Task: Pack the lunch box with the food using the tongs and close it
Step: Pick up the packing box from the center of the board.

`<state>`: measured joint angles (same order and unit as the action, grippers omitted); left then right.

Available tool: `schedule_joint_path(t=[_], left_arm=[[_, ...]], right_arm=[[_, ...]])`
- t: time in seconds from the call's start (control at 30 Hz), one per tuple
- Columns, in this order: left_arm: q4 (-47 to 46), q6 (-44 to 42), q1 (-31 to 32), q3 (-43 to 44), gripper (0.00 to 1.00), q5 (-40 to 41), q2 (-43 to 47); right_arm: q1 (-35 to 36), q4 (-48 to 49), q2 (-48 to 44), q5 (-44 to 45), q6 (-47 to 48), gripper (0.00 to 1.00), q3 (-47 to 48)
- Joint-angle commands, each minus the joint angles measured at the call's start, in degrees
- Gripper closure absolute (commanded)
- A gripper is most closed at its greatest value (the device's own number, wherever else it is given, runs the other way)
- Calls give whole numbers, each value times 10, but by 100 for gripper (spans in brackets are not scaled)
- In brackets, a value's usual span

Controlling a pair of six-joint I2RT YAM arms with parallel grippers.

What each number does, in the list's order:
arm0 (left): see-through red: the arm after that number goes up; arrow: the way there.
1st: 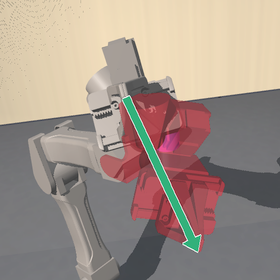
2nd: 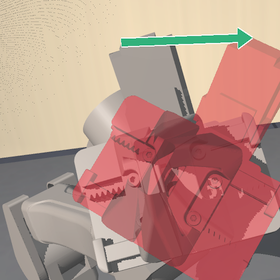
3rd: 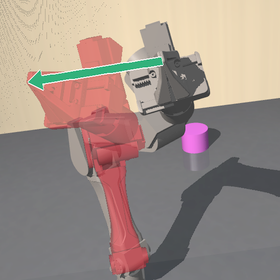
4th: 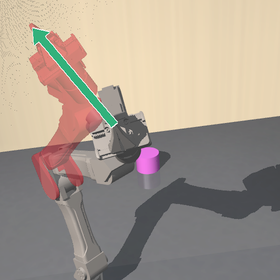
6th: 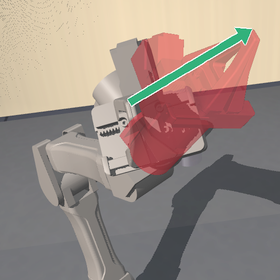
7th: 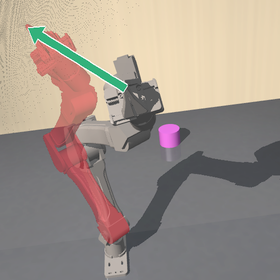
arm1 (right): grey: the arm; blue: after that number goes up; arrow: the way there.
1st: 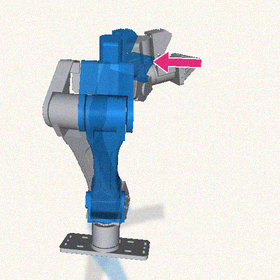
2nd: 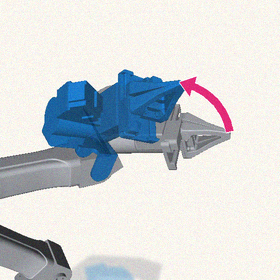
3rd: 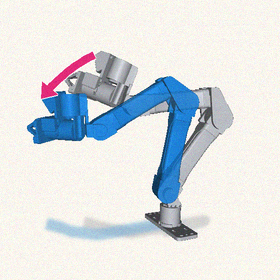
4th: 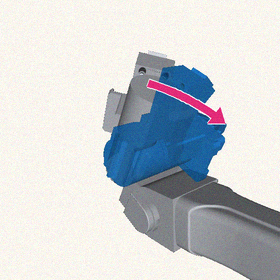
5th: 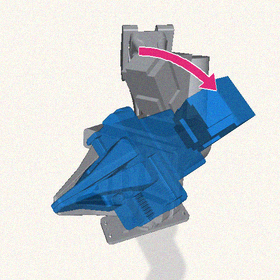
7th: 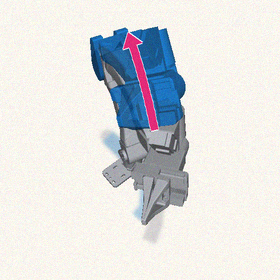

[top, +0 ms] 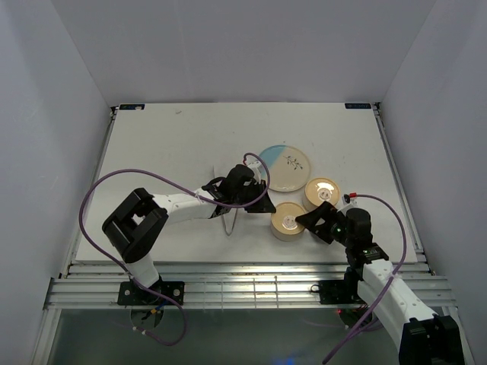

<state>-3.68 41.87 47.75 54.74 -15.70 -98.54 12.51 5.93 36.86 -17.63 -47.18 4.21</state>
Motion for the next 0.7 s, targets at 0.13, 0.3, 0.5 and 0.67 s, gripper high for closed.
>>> schedule_joint_path(t=[0.13, 0.3, 0.5, 0.67], left_arm=[[26, -5, 2, -17, 100, 11, 1], [19, -1, 1, -24, 100, 9, -2], [8, 4, 1, -34, 100, 6, 0], [3, 6, 1, -38, 100, 6, 1]], right_arm=[[3, 69, -6, -11, -54, 10, -36], [3, 67, -30, -2, -71, 10, -63], [4, 39, -58, 14, -85, 10, -65], [4, 22, -32, 14, -77, 10, -61]])
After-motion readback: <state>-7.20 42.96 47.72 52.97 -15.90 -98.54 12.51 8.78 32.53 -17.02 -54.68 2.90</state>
